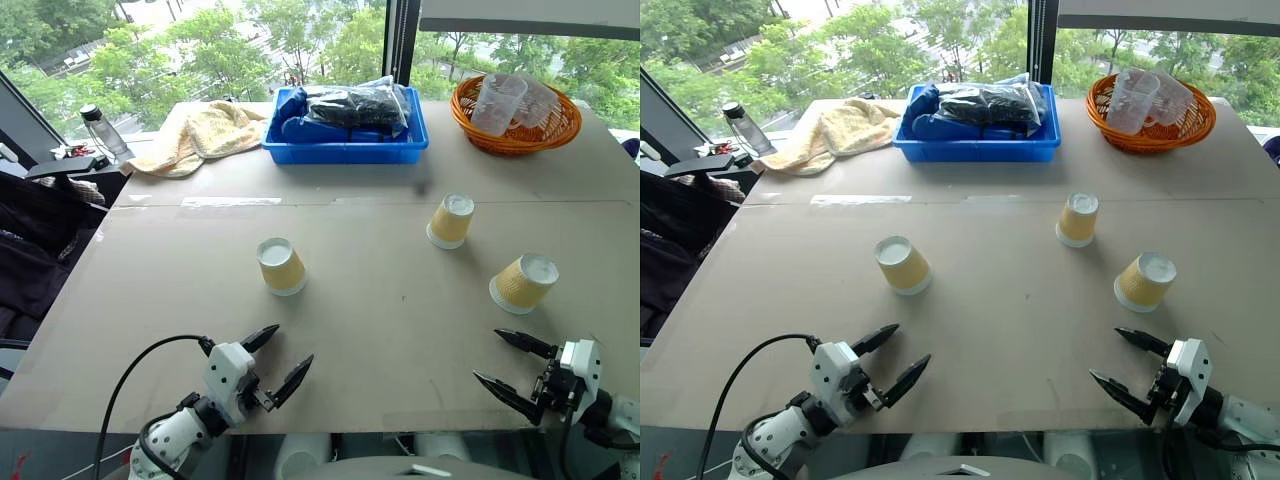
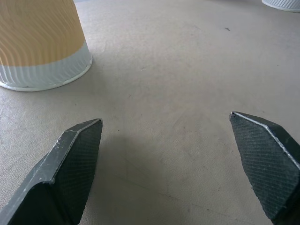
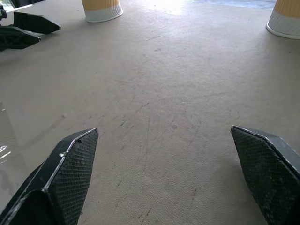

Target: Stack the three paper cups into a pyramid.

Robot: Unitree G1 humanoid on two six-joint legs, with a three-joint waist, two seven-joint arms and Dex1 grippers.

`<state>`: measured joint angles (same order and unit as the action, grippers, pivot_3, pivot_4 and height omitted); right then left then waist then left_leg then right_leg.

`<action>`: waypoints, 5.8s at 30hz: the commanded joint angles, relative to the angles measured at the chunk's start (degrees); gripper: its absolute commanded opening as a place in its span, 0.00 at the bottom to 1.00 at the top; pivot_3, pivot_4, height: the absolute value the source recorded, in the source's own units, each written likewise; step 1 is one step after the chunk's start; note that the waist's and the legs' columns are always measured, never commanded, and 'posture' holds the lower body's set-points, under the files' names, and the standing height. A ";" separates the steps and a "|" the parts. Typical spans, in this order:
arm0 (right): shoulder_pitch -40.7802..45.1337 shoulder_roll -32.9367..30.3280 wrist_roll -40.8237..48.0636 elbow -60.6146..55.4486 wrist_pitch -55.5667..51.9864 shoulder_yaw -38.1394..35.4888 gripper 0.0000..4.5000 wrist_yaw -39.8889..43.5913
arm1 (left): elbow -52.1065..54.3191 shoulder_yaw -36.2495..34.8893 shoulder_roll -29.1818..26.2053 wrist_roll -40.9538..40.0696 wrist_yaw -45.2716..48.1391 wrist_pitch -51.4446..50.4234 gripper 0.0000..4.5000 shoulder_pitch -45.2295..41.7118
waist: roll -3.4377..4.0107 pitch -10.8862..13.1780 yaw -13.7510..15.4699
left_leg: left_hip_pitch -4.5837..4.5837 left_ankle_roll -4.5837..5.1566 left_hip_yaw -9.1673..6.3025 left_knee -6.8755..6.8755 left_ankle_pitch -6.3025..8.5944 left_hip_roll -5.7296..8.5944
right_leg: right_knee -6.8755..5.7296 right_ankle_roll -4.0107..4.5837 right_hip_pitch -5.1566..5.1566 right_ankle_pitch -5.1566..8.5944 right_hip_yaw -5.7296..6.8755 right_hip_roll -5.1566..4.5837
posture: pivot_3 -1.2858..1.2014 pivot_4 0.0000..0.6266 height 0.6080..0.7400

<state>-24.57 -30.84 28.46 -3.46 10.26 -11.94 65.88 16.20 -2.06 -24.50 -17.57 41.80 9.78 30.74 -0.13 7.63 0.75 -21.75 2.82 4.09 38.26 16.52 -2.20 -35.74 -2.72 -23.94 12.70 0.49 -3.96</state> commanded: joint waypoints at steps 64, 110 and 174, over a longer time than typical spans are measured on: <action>7.44 -0.01 7.89 -28.45 -15.83 3.25 1.00 -12.32 | -8.99 18.33 1.24 0.79 13.51 -14.84 0.76 -44.07 | -0.90 0.60 0.07 | 0.02 0.00 -0.24 0.23 -0.02 0.04 | -0.15 0.25 0.26 -0.18 0.13 0.48 | 0.52 0.24 0.95; 9.92 7.26 3.99 -15.39 -19.36 -10.50 0.47 -31.75 | 13.22 -2.99 -29.03 -28.28 17.80 -49.42 1.00 -52.58 | -0.73 0.81 -0.08 | 0.03 -0.11 -0.17 0.23 -0.09 0.03 | -0.18 0.25 0.23 -0.17 -0.02 0.46 | 0.52 0.24 0.95; 48.79 8.32 -12.83 4.28 -26.47 7.60 0.99 -42.45 | 8.29 -10.24 -30.04 -28.40 18.40 -49.00 1.00 -51.89 | -0.95 0.91 -0.40 | -0.24 -0.57 -0.04 0.12 -0.36 0.00 | -0.19 0.09 -0.05 -0.35 0.02 0.62 | 0.52 0.24 0.95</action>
<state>22.91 -22.64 15.73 1.46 -16.88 -2.89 24.10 24.04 -10.63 -54.74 -44.18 60.84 -38.54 -20.17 -1.08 8.54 0.34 -22.00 2.25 4.05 38.38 16.16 -2.20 -35.94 -2.63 -23.99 12.34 0.52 -3.34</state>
